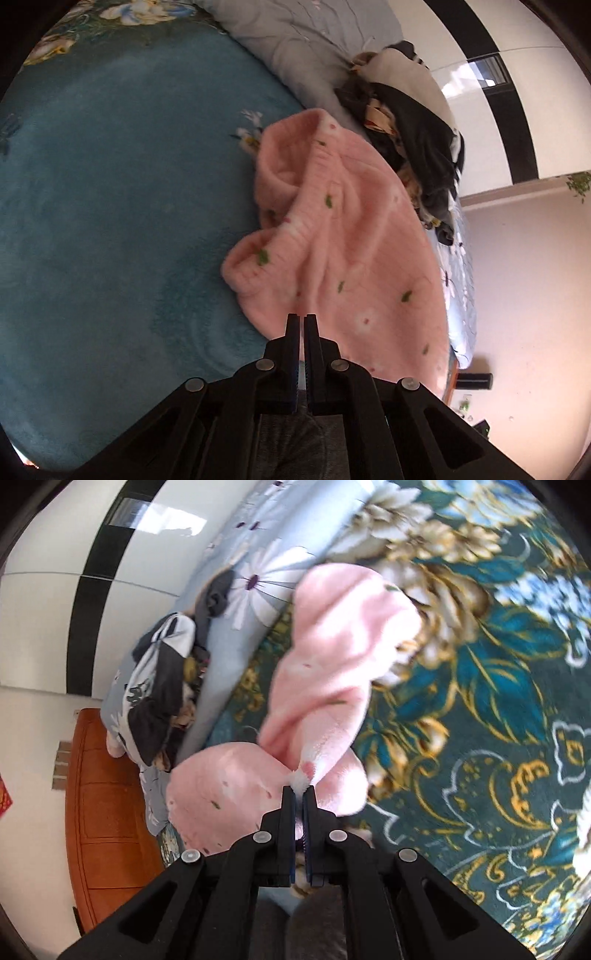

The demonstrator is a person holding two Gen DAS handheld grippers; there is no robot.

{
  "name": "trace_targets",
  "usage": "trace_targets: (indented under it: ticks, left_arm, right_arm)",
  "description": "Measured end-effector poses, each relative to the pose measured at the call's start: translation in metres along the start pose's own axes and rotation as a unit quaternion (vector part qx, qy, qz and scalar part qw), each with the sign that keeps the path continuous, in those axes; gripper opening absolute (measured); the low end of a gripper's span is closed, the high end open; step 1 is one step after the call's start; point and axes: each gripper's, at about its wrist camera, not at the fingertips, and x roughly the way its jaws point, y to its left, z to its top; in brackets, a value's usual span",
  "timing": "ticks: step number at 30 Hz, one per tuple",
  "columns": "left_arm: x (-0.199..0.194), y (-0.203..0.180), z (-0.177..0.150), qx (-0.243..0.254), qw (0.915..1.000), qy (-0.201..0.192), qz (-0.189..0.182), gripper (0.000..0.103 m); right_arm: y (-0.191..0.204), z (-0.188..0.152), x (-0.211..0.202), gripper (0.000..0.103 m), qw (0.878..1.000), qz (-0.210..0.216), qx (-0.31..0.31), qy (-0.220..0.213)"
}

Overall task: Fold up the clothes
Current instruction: 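Lift the pink garment with both grippers and lay it flat on the blanket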

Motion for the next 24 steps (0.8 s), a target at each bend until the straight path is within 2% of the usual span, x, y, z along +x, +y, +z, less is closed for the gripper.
trace_targets:
  ticks: [3,4,5,6,8,11,16,19,22,24]
  left_arm:
    - [0.01,0.014,0.006,-0.021,0.9996,0.0,0.018,0.01]
    - [0.018,0.018,0.009,-0.024,0.9994,0.005,0.023,0.026]
    - [0.026,0.022,0.012,-0.027,0.9992,0.009,0.028,0.047]
    - [0.032,0.03,0.015,-0.033,0.9987,0.016,0.035,0.052]
    - [0.046,0.038,0.016,-0.039,0.9979,0.033,0.039,0.054]
    - [0.058,0.04,0.015,-0.036,0.9978,0.036,0.041,0.057]
    - [0.077,0.044,0.014,-0.033,0.9977,0.042,0.043,0.054]
    - [0.082,0.043,0.015,-0.038,0.9978,0.039,0.039,0.017]
    - [0.064,0.035,0.018,-0.032,0.9989,0.006,0.034,0.013]
    - [0.04,0.037,0.023,-0.048,0.9983,-0.028,0.017,0.012]
  right_arm:
    - [-0.014,-0.008,-0.006,0.003,1.0,0.0,0.008,-0.003]
    - [-0.014,-0.008,-0.006,0.003,1.0,0.001,0.008,-0.005]
    - [-0.013,-0.008,-0.007,0.003,1.0,0.002,0.008,-0.007]
    - [-0.011,-0.008,-0.006,0.003,1.0,0.002,0.005,-0.008]
    - [-0.007,-0.007,-0.006,0.003,1.0,0.002,0.0,-0.01]
    - [-0.002,-0.006,-0.009,0.003,1.0,0.001,-0.005,-0.012]
    - [0.001,-0.009,-0.009,0.003,1.0,-0.004,-0.008,-0.011]
    - [0.002,-0.012,-0.008,0.004,1.0,-0.007,-0.008,-0.007]
    - [0.003,-0.014,-0.006,0.004,1.0,-0.009,-0.007,-0.004]
    - [0.003,-0.016,-0.005,0.005,1.0,-0.011,-0.007,-0.002]
